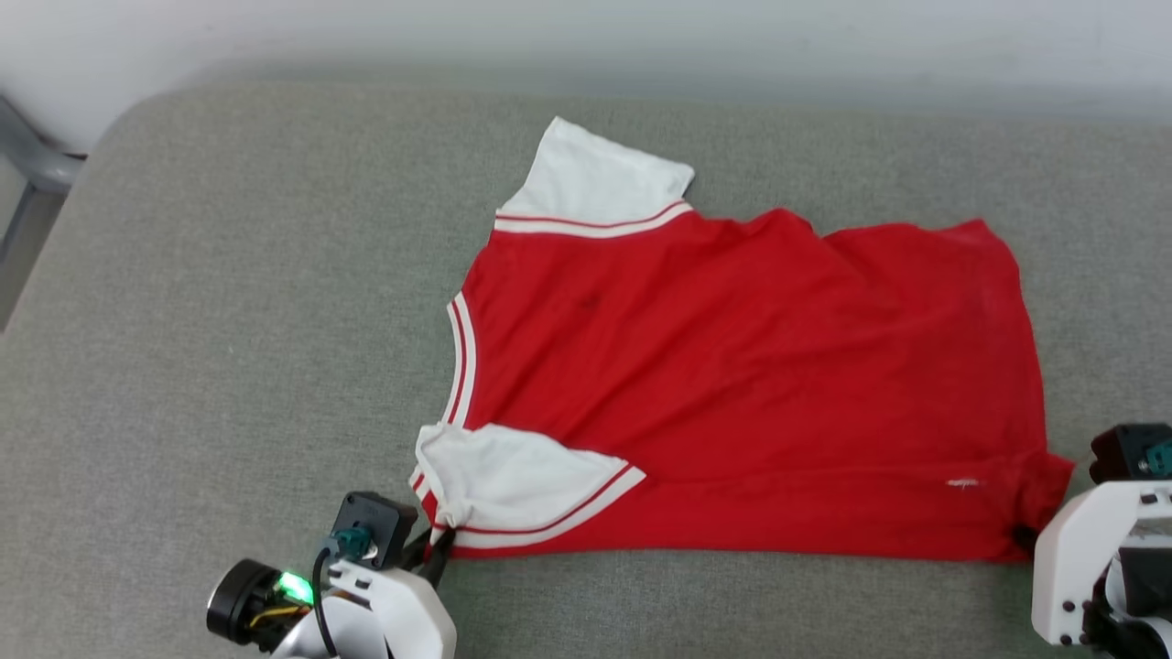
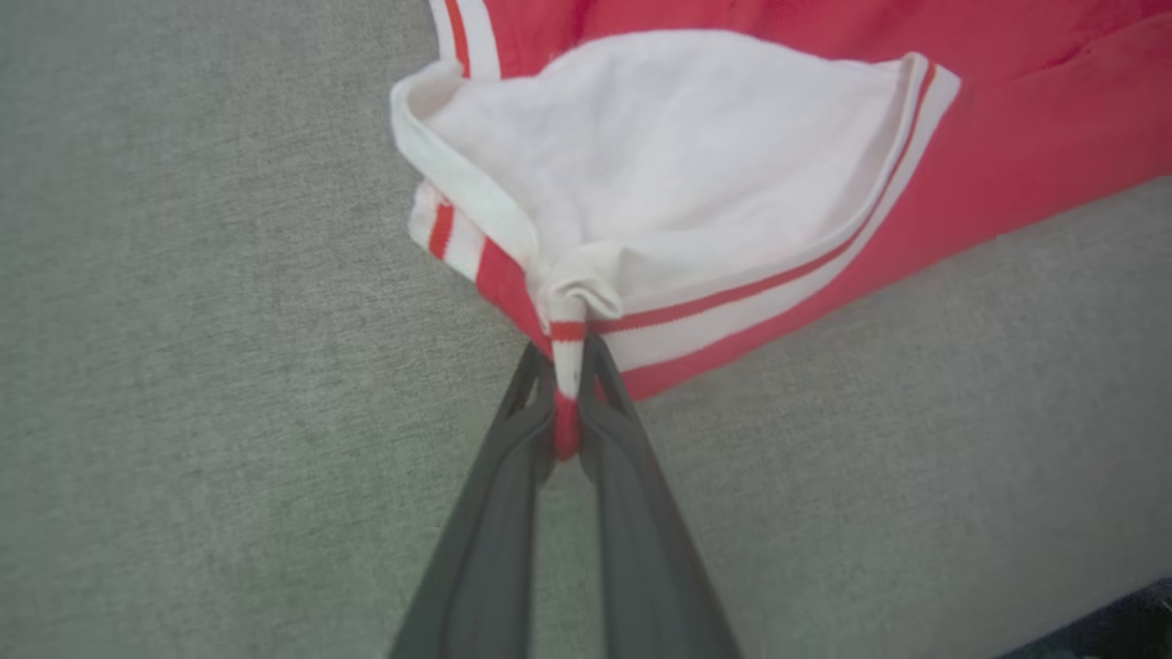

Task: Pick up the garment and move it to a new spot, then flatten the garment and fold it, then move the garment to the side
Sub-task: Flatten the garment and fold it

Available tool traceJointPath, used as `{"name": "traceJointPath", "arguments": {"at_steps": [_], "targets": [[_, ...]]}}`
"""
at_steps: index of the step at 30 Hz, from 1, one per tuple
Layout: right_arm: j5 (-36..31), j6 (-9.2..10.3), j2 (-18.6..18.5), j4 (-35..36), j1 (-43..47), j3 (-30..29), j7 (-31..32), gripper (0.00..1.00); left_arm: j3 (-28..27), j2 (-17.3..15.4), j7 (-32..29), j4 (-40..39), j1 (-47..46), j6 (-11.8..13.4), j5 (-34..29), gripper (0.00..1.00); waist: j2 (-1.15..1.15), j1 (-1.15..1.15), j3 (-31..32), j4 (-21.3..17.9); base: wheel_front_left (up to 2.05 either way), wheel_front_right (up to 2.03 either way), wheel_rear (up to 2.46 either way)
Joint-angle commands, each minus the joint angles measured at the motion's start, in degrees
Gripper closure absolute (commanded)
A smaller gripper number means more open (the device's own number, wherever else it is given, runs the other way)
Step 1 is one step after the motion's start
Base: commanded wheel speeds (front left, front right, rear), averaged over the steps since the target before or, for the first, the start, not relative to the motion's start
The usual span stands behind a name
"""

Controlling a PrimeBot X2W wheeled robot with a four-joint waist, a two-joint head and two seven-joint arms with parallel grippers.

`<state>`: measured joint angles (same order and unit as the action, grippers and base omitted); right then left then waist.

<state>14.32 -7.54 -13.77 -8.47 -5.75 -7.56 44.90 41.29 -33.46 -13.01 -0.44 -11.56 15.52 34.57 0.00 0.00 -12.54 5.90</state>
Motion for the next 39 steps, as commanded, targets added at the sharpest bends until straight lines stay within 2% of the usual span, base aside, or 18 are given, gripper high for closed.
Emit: {"name": "traceJointPath", "arguments": {"at_steps": [1, 10, 20, 39], "targets": [[0.14, 0.11, 0.15, -0.84, 2.52, -0.73, 0.48, 1.0, 0.14, -0.07, -0.27, 0.53, 0.97, -0.21, 0.43, 1.0, 0.0, 0.0, 1.76, -0.18, 0.0, 0.0, 0.0], [1.86, 0.11, 0.33, 4.1, 7.79, -3.97, 1.81, 1.0, 1.68, -1.23, -1.15, 0.16, 5.29, -0.11, 1.83, 1.0, 0.0, 0.0, 6.71, -0.51, 0.0, 0.0, 0.0], [2.78, 0.11, 1.92, 11.02, 15.11, -7.26, 5.93, 1.0, 3.19, -2.0, -2.48, -1.07, 9.85, 1.1, 2.9, 1.0, 0.0, 0.0, 8.08, -0.98, 0.0, 0.0, 0.0], [3.55, 0.08, 2.87, 6.12, 13.28, -4.19, 5.24, 1.0, 3.87, 0.13, -1.75, 4.66, 7.34, -0.91, 3.72, 1.0, 0.0, 0.0, 5.83, -0.88, 0.0, 0.0, 0.0]]}}
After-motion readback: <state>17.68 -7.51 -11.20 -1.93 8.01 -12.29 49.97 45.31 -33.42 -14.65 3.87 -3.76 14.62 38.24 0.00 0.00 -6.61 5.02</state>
